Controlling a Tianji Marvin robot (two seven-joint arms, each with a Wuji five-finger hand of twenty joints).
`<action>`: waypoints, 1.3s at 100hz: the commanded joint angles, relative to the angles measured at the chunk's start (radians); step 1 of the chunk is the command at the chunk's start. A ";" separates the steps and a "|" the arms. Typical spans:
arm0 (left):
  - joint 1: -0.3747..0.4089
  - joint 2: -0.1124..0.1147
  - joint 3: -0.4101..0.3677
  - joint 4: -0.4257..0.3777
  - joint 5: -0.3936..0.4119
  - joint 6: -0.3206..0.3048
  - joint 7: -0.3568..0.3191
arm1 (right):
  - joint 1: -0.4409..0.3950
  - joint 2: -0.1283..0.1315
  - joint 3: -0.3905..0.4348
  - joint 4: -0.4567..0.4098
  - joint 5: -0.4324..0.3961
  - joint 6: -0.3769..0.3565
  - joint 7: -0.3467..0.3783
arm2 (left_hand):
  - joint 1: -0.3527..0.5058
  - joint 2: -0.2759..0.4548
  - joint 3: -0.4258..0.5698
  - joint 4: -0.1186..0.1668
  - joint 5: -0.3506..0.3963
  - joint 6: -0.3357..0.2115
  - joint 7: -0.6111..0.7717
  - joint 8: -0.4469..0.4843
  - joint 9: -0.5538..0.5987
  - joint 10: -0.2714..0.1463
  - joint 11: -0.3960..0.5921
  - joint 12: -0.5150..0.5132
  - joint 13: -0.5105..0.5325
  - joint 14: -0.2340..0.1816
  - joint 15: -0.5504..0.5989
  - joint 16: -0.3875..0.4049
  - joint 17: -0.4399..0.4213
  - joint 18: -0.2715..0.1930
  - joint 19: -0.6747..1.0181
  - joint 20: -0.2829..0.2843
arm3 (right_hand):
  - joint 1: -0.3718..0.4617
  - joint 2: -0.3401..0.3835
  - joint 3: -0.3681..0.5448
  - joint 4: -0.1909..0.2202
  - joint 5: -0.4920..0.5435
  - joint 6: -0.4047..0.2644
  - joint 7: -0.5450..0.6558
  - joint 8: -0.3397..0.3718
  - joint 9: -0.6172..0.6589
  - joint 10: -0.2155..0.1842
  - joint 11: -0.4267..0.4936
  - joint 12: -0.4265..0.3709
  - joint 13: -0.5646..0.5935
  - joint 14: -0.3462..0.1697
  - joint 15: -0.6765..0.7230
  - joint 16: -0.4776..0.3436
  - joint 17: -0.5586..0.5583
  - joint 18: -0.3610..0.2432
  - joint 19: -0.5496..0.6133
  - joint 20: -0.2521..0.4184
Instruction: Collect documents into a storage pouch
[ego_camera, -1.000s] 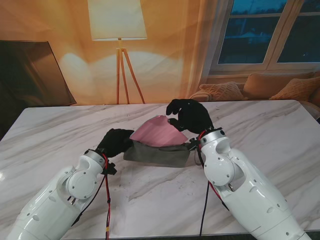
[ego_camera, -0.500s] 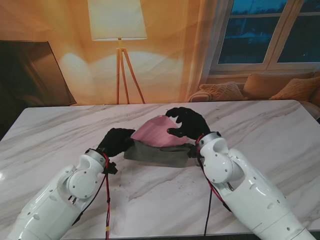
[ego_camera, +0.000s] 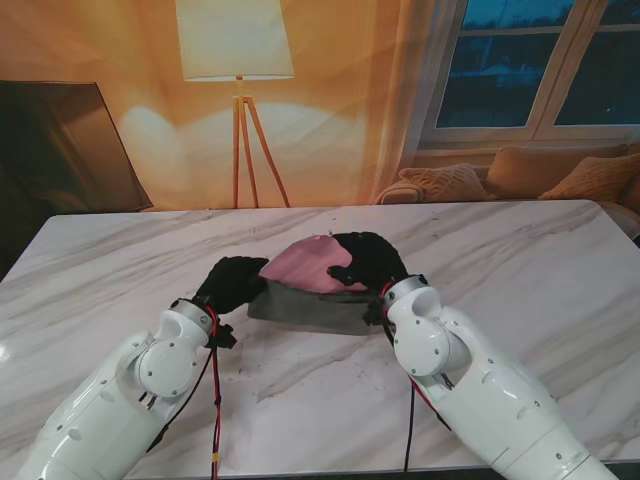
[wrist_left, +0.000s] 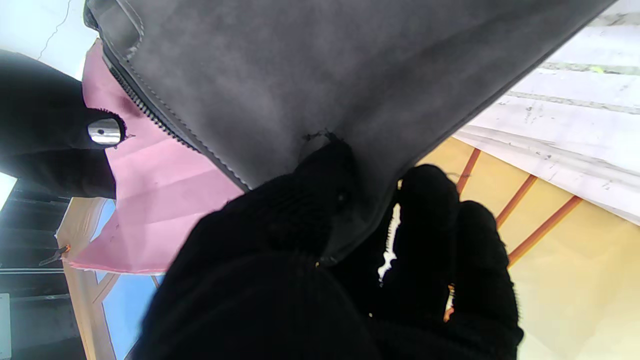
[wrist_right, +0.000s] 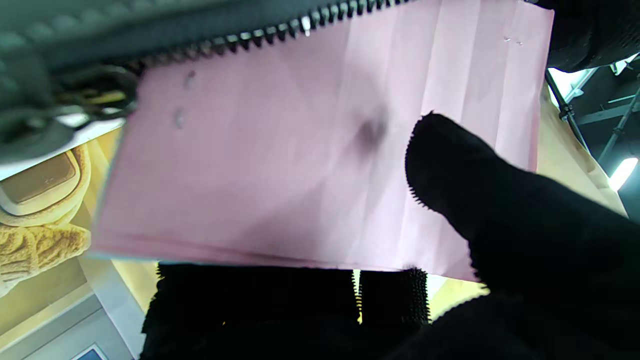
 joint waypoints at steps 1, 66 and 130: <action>-0.001 -0.009 0.002 -0.001 -0.006 0.000 -0.006 | 0.002 -0.007 -0.005 0.001 0.002 -0.008 0.013 | 0.009 0.083 0.005 -0.004 -0.013 0.048 0.026 0.007 -0.003 -0.021 0.049 0.011 -0.018 0.075 0.012 -0.006 -0.016 -0.077 0.024 -0.006 | 0.022 0.031 -0.015 -0.030 0.043 -0.025 0.040 -0.018 0.069 0.011 0.037 0.016 0.050 -0.060 0.058 0.016 0.031 -0.028 0.072 0.012; 0.001 -0.007 0.000 -0.010 -0.011 0.017 -0.023 | 0.012 0.008 0.025 -0.011 -0.104 -0.084 -0.021 | -0.022 0.078 -0.006 -0.008 -0.059 0.059 0.011 -0.042 -0.014 -0.011 0.089 0.015 -0.014 0.075 0.043 0.010 -0.015 -0.080 0.030 0.007 | 0.050 0.148 -0.104 -0.018 0.121 0.011 0.087 -0.040 0.205 0.032 0.204 0.081 0.263 -0.148 0.316 0.012 0.265 -0.093 0.360 -0.004; 0.013 -0.001 -0.014 -0.015 0.009 0.006 -0.028 | 0.046 0.038 0.023 -0.027 -0.229 -0.115 0.031 | -0.171 -0.041 0.117 -0.005 -0.097 0.061 -0.018 -0.080 -0.045 -0.024 0.038 0.012 -0.053 0.062 -0.002 -0.002 -0.036 -0.084 0.012 0.003 | 0.043 0.125 -0.074 -0.021 0.164 0.059 0.102 -0.006 0.292 0.075 0.293 0.177 0.358 -0.267 0.521 0.103 0.523 -0.135 0.561 -0.100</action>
